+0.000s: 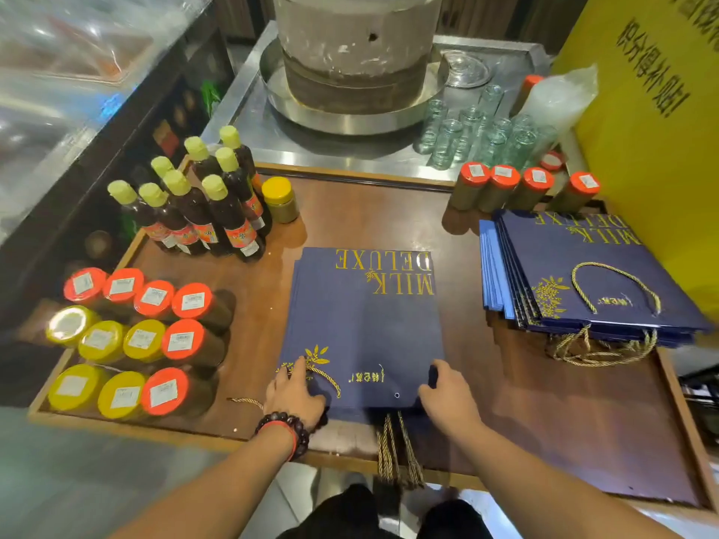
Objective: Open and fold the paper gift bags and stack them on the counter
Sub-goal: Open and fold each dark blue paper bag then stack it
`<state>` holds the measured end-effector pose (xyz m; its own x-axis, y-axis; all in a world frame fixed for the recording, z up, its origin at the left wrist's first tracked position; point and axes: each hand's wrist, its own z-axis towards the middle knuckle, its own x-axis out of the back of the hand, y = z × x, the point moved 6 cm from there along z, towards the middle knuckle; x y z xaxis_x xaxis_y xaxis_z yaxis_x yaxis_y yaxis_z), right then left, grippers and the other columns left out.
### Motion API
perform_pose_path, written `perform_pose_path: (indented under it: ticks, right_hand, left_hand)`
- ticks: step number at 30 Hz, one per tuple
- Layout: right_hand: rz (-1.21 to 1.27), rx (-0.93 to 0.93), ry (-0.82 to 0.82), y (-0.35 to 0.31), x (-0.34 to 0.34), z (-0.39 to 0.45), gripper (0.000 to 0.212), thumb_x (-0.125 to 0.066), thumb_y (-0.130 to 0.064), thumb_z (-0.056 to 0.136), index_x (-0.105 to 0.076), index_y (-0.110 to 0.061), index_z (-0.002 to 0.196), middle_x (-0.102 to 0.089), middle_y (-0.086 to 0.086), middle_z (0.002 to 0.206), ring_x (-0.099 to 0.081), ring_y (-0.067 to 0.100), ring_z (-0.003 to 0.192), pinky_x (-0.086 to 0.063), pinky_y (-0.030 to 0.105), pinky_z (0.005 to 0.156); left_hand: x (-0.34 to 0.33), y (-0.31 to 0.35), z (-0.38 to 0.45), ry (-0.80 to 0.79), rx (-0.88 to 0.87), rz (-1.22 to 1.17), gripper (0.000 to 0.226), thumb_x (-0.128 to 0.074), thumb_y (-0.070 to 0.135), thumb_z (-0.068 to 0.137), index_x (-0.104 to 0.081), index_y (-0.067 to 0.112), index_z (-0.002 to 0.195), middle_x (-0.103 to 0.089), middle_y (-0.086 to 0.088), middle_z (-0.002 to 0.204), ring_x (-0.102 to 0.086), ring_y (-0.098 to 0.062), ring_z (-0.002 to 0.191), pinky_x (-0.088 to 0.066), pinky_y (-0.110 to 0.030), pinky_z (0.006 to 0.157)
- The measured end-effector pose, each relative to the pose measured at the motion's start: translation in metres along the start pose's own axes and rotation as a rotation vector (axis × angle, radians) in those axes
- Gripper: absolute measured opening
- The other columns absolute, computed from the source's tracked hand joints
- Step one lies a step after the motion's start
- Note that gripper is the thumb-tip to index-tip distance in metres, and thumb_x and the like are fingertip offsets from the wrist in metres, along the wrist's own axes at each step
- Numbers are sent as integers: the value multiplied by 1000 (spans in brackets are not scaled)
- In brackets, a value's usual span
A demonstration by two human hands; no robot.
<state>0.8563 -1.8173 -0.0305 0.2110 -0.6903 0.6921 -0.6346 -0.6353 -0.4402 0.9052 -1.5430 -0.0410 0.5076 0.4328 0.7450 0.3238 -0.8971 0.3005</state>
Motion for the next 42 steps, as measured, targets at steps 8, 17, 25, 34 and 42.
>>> perform_pose_path:
  ticks: [8,17,25,34,42]
  right_hand:
    - [336,-86,116,1,24,-15,45,-56,-15,92,-42,-17,135,-58,4,120,-55,23,97,-40,29,76]
    - [608,-185,-10,8,78,-34,13,-52,-11,98,-59,-9,110,-59,10,86,-50,19,63,-35,20,44]
    - [566,-194,-25,33,142,-53,8,-52,-10,99,-47,-9,93,-37,9,72,-29,15,52,-22,16,37]
    - [501,-268,-26,74,197,-87,12,-54,-13,98,-47,-11,88,-40,7,63,-28,10,36,-20,16,34]
    - [-4,-204,-124,104,262,-103,37,-61,-29,90,-61,-13,57,-52,6,54,-40,17,40,-30,20,42]
  left_hand:
    - [32,3,-22,14,-111,47,87,-68,36,70,-22,46,144,-28,-1,137,-31,-30,125,-33,-39,103]
    - [89,46,-67,69,-350,207,88,-53,83,63,-31,48,141,-33,3,141,-26,-28,130,-27,-39,104]
    - [99,114,-114,90,-436,200,81,-61,66,72,-29,42,142,-32,6,144,-26,-26,133,-28,-40,106]
    - [96,209,-190,435,-919,471,25,-61,39,70,-57,22,89,-53,0,91,-53,-29,91,-43,-38,70]
    - [78,279,-225,472,-1124,447,17,-72,20,73,-57,17,64,-53,2,66,-54,-26,63,-43,-32,45]
